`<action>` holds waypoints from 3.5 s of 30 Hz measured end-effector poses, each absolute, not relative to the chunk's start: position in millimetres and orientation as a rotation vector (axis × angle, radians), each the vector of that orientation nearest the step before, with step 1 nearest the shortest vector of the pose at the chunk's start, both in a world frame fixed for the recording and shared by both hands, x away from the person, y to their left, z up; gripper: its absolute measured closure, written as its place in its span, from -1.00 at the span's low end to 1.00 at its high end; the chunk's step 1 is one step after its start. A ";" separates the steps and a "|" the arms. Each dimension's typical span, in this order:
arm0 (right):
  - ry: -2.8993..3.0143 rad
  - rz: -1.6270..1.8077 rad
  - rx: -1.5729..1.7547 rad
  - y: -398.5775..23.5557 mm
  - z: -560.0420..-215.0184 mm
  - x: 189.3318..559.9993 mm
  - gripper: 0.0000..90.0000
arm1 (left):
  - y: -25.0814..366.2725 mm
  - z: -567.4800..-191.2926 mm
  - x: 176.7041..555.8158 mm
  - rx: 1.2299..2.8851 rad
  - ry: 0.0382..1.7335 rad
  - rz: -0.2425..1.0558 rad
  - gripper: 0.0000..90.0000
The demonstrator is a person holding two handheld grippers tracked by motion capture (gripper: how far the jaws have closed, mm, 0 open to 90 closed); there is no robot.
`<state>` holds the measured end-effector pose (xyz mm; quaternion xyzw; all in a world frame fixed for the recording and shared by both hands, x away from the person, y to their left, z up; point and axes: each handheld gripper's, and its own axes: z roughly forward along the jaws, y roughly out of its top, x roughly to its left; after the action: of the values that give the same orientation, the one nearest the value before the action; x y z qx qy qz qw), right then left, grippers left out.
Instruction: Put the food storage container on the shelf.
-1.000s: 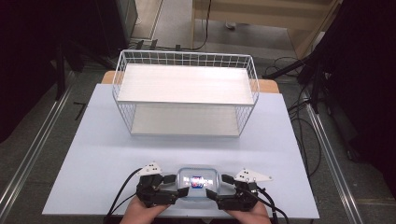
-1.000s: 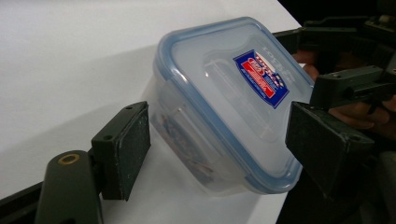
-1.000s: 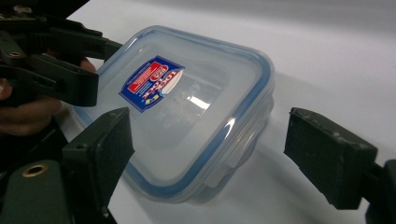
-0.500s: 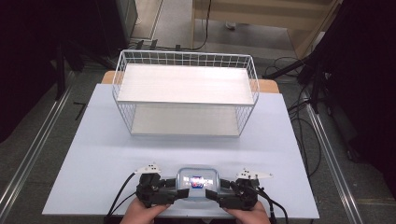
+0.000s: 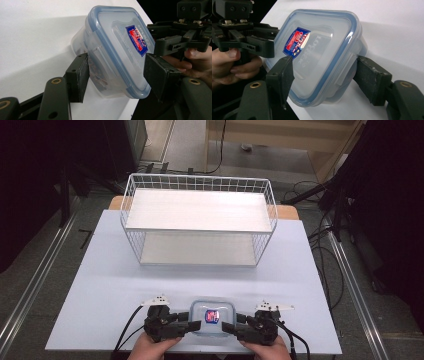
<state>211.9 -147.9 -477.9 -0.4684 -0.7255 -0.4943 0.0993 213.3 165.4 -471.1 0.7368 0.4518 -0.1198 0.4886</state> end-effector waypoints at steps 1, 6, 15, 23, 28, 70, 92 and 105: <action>-2.148 -1.461 -1.385 -147.8 -477.6 211.6 -0.26 | 165.2 -470.8 212.9 1.793 1.096 -0.287 -0.14; -2.082 -1.484 -1.416 -153.3 -476.4 211.5 -0.03 | 169.2 -468.0 212.1 1.780 1.076 -0.290 0.02; -2.123 -1.491 -1.397 -154.3 -473.8 210.4 -0.02 | 169.3 -466.8 211.1 1.786 1.070 -0.281 0.08; -2.101 -1.504 -1.405 -157.1 -471.9 210.0 0.07 | 169.3 -463.8 210.5 1.795 1.047 -0.250 0.15; -2.132 -1.511 -1.395 -156.7 -470.7 209.3 0.07 | 169.4 -463.4 210.3 1.795 1.045 -0.241 0.17; -2.261 -1.668 -1.362 -151.7 -456.0 201.2 0.13 | 161.1 -443.7 199.4 1.834 0.933 0.048 0.18; -2.320 -1.903 -1.301 -148.8 -423.9 203.6 0.11 | 161.7 -411.4 201.0 1.772 0.834 0.209 0.18; -2.359 -2.043 -1.248 -145.4 -400.5 204.6 0.11 | 162.6 -388.9 202.6 1.744 0.759 0.312 0.17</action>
<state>204.6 -145.4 -400.5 -0.3692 -0.6976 -0.6042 -0.1093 202.6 162.6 -388.9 0.7433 0.3234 0.1328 0.5704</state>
